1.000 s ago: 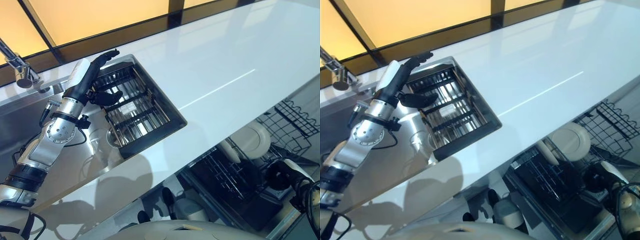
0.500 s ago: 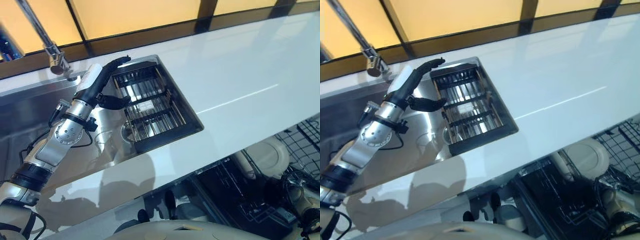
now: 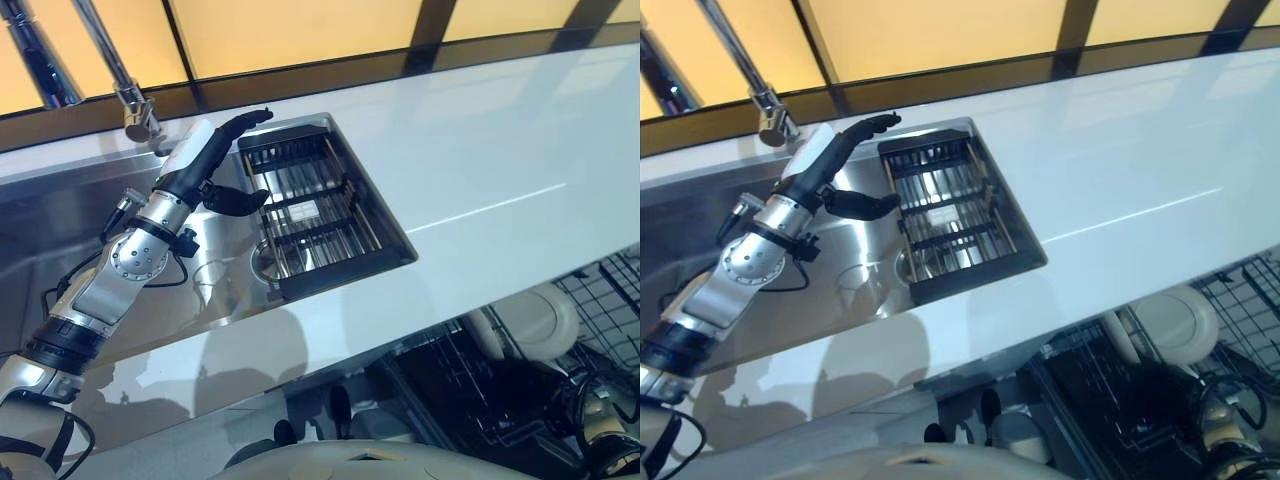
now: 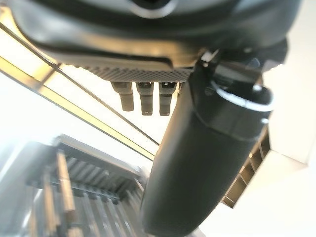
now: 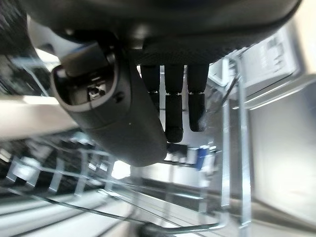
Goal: Pick up plates and place into dishwasher.
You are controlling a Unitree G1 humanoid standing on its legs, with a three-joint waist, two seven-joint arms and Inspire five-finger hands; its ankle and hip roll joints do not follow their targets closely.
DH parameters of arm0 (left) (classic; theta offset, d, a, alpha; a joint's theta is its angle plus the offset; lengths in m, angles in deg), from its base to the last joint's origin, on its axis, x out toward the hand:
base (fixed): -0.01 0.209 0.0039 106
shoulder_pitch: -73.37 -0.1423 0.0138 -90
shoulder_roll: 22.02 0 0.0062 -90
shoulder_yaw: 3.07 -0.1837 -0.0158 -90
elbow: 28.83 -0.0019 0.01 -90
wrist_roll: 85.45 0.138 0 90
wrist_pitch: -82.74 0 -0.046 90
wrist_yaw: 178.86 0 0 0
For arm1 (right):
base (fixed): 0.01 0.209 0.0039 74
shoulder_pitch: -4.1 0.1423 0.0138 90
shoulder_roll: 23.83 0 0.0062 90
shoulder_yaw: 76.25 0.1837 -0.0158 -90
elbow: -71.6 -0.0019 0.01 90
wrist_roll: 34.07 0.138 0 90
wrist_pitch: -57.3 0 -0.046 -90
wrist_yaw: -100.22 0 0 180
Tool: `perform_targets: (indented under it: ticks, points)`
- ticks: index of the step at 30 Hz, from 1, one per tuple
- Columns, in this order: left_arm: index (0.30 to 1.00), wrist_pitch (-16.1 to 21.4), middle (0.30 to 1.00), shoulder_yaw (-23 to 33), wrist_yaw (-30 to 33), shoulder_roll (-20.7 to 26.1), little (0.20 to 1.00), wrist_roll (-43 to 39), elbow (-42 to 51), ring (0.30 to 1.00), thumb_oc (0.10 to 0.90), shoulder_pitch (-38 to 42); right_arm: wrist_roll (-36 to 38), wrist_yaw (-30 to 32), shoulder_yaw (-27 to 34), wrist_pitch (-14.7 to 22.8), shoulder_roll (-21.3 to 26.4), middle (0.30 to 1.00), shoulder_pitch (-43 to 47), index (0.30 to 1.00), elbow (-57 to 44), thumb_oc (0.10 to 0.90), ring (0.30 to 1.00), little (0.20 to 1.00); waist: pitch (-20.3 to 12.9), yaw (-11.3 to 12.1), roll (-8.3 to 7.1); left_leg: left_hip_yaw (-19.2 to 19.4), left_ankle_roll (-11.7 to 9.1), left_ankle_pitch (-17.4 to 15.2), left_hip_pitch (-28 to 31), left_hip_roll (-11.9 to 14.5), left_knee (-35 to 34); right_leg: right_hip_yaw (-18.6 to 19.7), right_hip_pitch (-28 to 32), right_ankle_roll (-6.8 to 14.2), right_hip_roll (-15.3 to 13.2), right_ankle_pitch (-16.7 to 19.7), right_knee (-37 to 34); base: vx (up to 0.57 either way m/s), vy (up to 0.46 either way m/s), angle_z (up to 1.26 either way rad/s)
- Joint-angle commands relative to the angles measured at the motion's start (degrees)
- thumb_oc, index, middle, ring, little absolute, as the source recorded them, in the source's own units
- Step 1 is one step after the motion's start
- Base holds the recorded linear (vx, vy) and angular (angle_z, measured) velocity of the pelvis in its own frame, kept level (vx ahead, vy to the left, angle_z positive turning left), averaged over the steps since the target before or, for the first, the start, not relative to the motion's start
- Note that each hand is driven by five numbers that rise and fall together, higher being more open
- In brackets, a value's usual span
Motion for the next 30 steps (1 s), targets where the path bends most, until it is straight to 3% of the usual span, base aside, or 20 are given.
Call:
perform_targets:
  ticks: [1,9,20,30]
  points:
    - [0.900,4.40,0.900,2.37,3.02,-1.55,0.900,-0.83,1.57,0.900,0.800,8.54,6.83,1.58,0.24,7.71,-2.77,0.300,5.43,0.300,-8.66,0.100,0.300,0.200,-2.78,0.90,3.11,0.54,-1.71,-3.39,-1.52,2.17,2.97,-0.91,0.49,6.11,-1.26,-3.55,2.16,0.00,0.014,-0.04]
    - [0.900,4.02,0.900,1.45,4.98,-2.78,0.900,1.34,0.48,0.900,0.800,7.53,7.90,5.52,0.70,6.84,1.01,0.300,11.06,0.300,-15.95,0.100,0.300,0.200,-2.90,1.60,3.14,0.56,-1.78,-3.43,-1.37,2.07,2.83,-0.81,0.75,5.92,-1.27,-3.63,1.95,0.00,0.003,-0.02]
    - [0.900,4.17,0.900,0.39,5.36,-1.90,0.900,1.33,-1.26,0.900,0.800,8.11,6.77,6.44,-1.34,4.55,6.88,0.300,20.96,0.300,-12.55,0.100,0.300,0.200,-3.74,3.55,2.94,-0.42,-1.91,-3.00,-1.46,1.82,2.30,-1.89,1.37,5.55,-1.38,-3.64,1.29,0.01,-0.004,0.01]
    - [0.900,5.93,0.900,1.82,5.56,-0.54,0.900,0.86,-2.67,0.900,0.800,6.15,2.49,5.83,-2.28,1.77,10.21,0.300,23.15,0.300,-13.51,0.100,0.300,0.200,-4.16,4.09,2.79,-0.95,-2.00,-2.64,-1.94,1.74,1.99,-2.17,1.16,5.39,-1.38,-3.76,1.22,0.01,-0.009,0.02]
